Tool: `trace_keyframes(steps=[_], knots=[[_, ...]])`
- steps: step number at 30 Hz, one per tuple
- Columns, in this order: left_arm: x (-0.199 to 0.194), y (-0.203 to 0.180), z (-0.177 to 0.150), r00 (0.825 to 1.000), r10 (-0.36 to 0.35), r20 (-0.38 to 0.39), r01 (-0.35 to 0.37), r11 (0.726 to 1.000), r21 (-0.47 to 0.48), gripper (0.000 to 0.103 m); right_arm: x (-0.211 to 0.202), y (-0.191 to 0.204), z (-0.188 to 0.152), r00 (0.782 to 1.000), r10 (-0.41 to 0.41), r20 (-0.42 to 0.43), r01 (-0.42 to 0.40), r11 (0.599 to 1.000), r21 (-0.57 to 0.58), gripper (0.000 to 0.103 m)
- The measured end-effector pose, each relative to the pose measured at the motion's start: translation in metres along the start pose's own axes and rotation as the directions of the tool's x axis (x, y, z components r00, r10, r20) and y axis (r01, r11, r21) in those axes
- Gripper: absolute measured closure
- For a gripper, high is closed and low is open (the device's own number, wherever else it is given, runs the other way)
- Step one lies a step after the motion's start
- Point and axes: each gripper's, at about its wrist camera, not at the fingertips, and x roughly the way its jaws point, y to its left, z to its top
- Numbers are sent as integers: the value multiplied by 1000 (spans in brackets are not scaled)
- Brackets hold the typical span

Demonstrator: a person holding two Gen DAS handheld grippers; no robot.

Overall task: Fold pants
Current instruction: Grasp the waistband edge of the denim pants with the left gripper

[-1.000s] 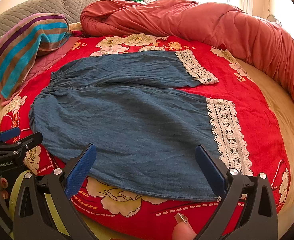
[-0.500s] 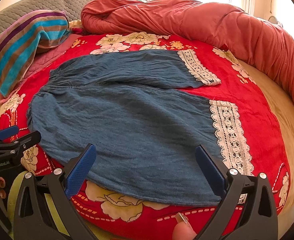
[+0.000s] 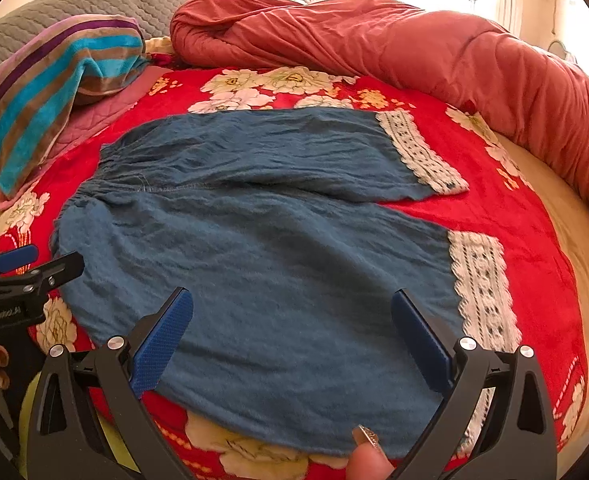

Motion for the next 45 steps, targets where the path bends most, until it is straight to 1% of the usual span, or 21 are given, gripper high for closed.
trace_keyframes(steps=[9,13,19,21,24,27,33,37,42,45], knots=[[20,33,29,1000,24,-10,-24,997,-76,9,27,13,34,1000,23,6,-23,999,-45,4],[29,46,42,999,37,-12,-38,994,-103,9,41,26,51,999,39,15,-37,995,-97,4],[40,63,62,998,65,-10,-66,990,-125,9,62,39,79,997,76,3,-74,986,-149,4],[43,68,69,998,69,-11,-70,990,-121,9,69,44,90,995,99,11,-96,980,-177,4],[50,74,79,997,74,-14,-75,990,-117,9,80,47,107,990,143,-2,-141,972,-190,4],[60,80,89,996,82,-24,-84,991,-107,9,96,53,124,991,133,7,-128,964,-232,4],[81,84,112,994,101,-44,-104,992,-71,9,144,60,159,996,87,-24,-90,946,-313,4],[97,85,122,993,95,-68,-98,994,-47,9,175,62,175,995,86,-59,-101,935,-341,4],[114,88,129,990,114,-81,-117,993,-32,9,202,66,191,991,104,-87,-128,927,-353,4],[125,91,131,989,113,-100,-116,993,-26,9,217,69,198,989,113,-96,-141,919,-368,4]])
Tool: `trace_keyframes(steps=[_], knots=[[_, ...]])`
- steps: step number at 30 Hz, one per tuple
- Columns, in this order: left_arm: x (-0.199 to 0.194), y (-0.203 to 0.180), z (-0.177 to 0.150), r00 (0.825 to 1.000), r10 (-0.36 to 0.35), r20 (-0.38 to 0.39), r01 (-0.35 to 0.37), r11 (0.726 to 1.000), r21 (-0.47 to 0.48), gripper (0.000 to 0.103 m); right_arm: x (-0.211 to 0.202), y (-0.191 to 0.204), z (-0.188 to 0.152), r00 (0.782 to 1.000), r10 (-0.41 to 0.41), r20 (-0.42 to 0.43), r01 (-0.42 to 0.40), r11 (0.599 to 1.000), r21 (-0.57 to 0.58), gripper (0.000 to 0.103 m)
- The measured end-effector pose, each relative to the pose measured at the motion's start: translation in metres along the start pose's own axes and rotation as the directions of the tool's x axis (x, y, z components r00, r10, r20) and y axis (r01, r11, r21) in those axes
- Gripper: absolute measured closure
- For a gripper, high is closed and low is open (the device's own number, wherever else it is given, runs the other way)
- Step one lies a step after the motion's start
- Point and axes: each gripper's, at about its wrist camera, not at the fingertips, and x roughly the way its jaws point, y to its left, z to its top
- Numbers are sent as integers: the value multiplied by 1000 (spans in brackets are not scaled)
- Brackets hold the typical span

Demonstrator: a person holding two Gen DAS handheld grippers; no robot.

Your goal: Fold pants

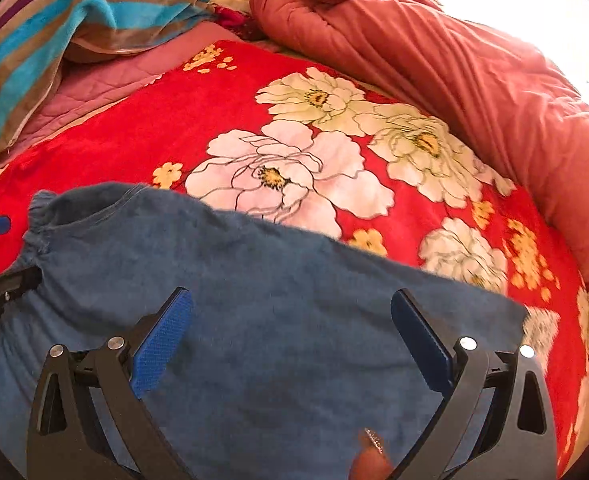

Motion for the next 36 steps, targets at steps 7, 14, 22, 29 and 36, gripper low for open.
trace_keyframes(steps=[7,14,22,29,36], knots=[[12,3,9,1000,-25,-6,25,1000,-1,9,22,2,14,999,18,-33,-19,999,-45,4],[17,0,21,1000,-18,21,18,999,26,24,36,7,22,997,38,-64,-44,994,-102,4],[-11,-1,15,985,-116,128,111,993,49,76,35,15,25,997,55,-44,-62,982,-179,4],[-56,-8,-8,957,-181,226,167,983,77,78,23,33,21,996,86,-9,-84,947,-311,21],[-65,-9,-23,958,-153,243,137,987,82,79,-2,49,4,987,159,6,-148,930,-336,83]])
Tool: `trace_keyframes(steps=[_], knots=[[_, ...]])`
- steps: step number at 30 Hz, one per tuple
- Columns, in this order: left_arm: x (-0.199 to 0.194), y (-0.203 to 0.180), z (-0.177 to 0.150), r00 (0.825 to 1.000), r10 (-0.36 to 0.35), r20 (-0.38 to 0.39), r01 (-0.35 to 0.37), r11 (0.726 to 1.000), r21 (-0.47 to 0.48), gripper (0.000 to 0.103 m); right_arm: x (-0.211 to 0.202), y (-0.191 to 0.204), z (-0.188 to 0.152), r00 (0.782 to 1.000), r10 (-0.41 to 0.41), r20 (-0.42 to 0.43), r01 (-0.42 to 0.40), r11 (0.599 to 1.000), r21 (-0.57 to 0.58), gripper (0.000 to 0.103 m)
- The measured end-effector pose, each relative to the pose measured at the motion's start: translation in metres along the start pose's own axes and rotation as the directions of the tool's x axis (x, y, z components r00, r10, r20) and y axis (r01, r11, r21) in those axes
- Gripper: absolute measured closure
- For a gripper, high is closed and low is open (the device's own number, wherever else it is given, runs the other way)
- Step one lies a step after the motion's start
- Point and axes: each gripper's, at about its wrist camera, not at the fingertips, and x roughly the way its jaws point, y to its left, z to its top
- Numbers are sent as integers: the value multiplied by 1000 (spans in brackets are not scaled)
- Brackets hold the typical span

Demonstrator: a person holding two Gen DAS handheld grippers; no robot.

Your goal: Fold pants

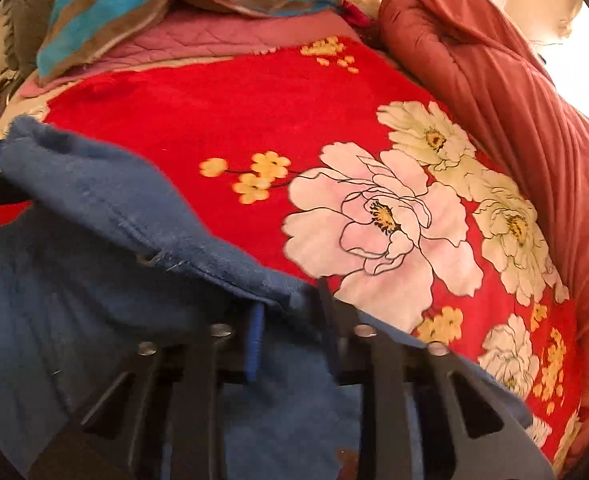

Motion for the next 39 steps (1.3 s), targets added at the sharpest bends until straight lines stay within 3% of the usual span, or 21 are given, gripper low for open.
trace_keyframes(steps=[3,10,18,22,25,29,35,39], knots=[[-8,5,-2,1000,9,18,-9,1000,-8,79,-32,1,-13,997,17,70,-21,998,60,90],[-42,1,-18,998,-19,56,19,1000,7,79,-124,31,-58,972,85,220,-119,982,146,93],[-75,2,-55,998,-56,19,56,998,25,79,-182,108,-110,943,221,250,-260,956,136,97],[-80,6,-75,997,-67,-30,67,997,24,79,-187,141,-126,940,260,219,-291,949,119,97],[-73,13,-86,994,-61,-86,61,998,2,79,-176,167,-134,951,260,165,-277,957,90,97],[-63,24,-94,986,-75,-150,69,997,-44,79,-156,178,-142,956,272,109,-285,950,130,97],[-85,42,-109,991,-43,-130,31,995,-97,79,-147,181,-154,957,280,75,-289,946,147,97],[-119,37,-102,997,-60,-42,55,992,-115,79,-147,181,-157,955,287,74,-295,944,145,96]])
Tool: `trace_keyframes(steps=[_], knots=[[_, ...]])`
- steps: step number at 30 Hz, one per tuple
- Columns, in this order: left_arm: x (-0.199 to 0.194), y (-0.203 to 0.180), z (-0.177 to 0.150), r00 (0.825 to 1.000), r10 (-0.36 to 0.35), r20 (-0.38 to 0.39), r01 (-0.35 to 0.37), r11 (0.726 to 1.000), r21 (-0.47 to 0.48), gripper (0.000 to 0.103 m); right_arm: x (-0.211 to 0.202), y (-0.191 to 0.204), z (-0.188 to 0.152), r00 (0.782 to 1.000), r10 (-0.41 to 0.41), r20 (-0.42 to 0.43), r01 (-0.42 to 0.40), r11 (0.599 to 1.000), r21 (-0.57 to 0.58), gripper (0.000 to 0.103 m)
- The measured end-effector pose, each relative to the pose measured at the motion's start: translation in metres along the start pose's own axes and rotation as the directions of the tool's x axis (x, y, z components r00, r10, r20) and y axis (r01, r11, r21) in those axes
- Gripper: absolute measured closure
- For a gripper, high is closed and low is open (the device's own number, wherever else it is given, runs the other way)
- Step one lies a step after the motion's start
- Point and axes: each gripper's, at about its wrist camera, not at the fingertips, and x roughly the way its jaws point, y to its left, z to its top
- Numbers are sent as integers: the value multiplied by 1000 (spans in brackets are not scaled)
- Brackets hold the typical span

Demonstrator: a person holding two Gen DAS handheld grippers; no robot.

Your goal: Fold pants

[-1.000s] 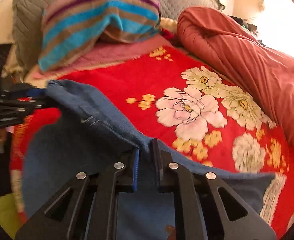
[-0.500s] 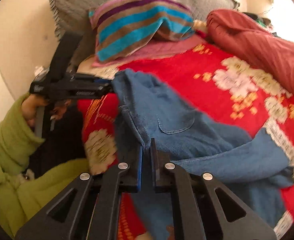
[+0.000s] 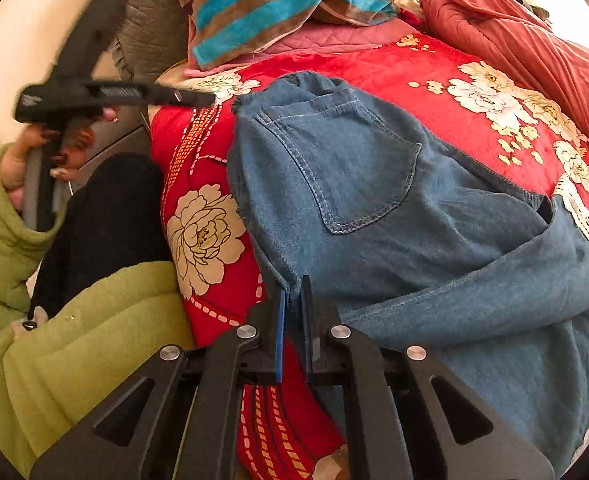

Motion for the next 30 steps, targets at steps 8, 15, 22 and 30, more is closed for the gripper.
trace_keyframes(steps=[8,15,22,30], knots=[[44,-81,-5,993,-37,-114,62,972,227,79,-31,5,7,997,45,70,-44,999,-19,89],[66,-61,-19,985,-35,-169,64,983,171,79,-23,-15,16,996,-28,84,22,998,62,88],[64,-67,-21,989,-13,-147,39,984,175,79,10,-36,7,999,-41,-33,46,985,165,87],[16,-80,-5,999,-41,-15,43,990,135,75,-66,-60,6,983,-137,120,107,969,223,67]])
